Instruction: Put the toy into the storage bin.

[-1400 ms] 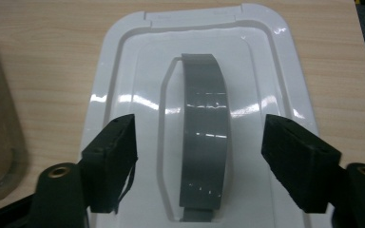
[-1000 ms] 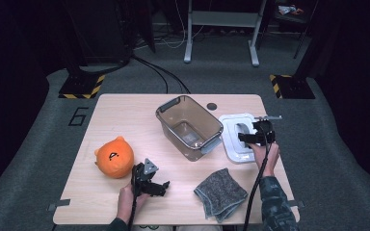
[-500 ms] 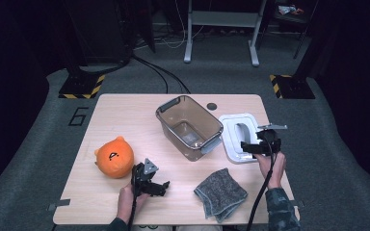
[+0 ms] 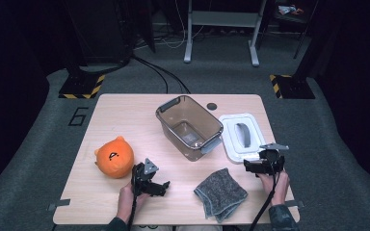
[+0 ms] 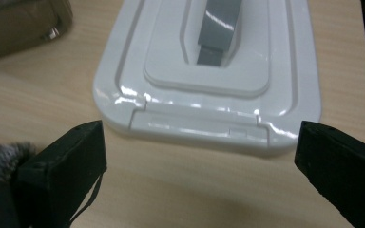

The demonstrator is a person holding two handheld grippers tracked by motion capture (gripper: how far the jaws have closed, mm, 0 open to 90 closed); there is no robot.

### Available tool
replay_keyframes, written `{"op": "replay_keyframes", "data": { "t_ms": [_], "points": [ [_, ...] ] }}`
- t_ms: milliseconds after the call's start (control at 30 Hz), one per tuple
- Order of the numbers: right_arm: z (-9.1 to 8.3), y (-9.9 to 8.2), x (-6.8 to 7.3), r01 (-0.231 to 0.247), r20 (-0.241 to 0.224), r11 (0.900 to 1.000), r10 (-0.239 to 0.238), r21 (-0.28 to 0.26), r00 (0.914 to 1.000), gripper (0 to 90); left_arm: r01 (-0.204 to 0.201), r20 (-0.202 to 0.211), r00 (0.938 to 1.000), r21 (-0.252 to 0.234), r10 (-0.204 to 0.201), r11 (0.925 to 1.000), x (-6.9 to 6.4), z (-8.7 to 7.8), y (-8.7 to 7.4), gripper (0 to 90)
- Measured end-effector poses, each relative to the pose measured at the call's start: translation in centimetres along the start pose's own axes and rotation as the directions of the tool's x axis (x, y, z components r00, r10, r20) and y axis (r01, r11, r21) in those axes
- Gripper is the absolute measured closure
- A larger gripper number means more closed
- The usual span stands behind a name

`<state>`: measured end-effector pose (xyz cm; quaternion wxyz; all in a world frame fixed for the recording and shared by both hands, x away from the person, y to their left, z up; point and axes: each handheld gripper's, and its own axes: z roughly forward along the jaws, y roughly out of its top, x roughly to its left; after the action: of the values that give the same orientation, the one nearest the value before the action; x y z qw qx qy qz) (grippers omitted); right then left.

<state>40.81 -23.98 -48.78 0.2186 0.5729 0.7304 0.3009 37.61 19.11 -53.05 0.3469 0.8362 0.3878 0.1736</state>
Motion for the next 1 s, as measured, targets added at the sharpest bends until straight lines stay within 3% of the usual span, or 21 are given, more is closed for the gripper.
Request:
{"op": "replay_keyframes", "data": {
  "t_ms": [133,233,433,500,633,667,733,767,833,933,1000],
  "points": [
    [0.5,-1.7,-0.3,-0.001,-0.012,1.0,0.001,-0.004,0.9999,2.1,-0.009,0.007,0.9999,0.002,0.009,1.0,0.0,0.0,0.0,0.1],
    [0.8,-2.9,-0.4,0.015,0.005,0.9999,-0.015,-0.002,0.9999,2.0,-0.008,0.005,1.0,0.004,0.008,1.0,-0.3,0.0,0.0,0.1],
    [1.4,-3.9,-0.4,0.017,0.009,0.9998,-0.017,0.013,0.9998,0.4,-0.012,0.008,0.9999,-0.003,0.012,0.9999,-0.3,0.0,-0.1,0.1],
    [1.4,-4.1,-0.5,0.009,0.007,0.9999,-0.009,0.005,0.9999,0.0,-0.016,0.015,0.9998,0.009,0.015,0.9998,-0.2,-0.2,-0.1,0.1],
    [1.4,-4.5,-0.9,0.039,-0.005,0.9987,-0.04,-0.033,0.9992,0.0,-0.009,0.007,0.9999,0.046,0.008,0.9989,-0.2,-0.3,0.2,0.0],
    [1.4,-4.6,-0.9,0.042,-0.006,0.9984,-0.042,-0.037,0.9991,0.0,-0.033,0.023,0.9992,0.076,0.031,0.9966,-0.4,-0.4,0.5,0.0],
    [1.4,-4.6,-0.9,0.044,-0.008,0.9983,-0.044,-0.039,0.999,0.0,-0.041,0.034,0.9987,0.079,0.039,0.996,-0.6,-0.5,0.6,0.0],
    [1.4,-4.6,-0.9,0.044,-0.008,0.9983,-0.044,-0.039,0.999,0.0,-0.055,0.059,0.997,0.085,0.05,0.9949,-0.8,-0.7,0.8,0.0],
    [1.4,-4.7,-0.8,0.041,-0.008,0.9982,-0.041,-0.044,0.9991,0.0,-0.079,0.083,0.9938,0.067,0.074,0.9946,-1.3,-1.9,1.4,0.6],
    [1.3,-4.7,-0.8,0.05,-0.016,0.9979,-0.05,-0.041,0.9986,0.0,-0.079,0.094,0.9927,0.039,0.075,0.9961,-1.4,-2.8,1.8,1.6],
    [1.3,-4.7,-0.8,0.049,-0.02,0.998,-0.05,-0.039,0.9986,0.0,-0.077,0.098,0.9922,-0.006,0.077,0.997,-1.1,-4.4,2.6,1.9]
  ]
}}
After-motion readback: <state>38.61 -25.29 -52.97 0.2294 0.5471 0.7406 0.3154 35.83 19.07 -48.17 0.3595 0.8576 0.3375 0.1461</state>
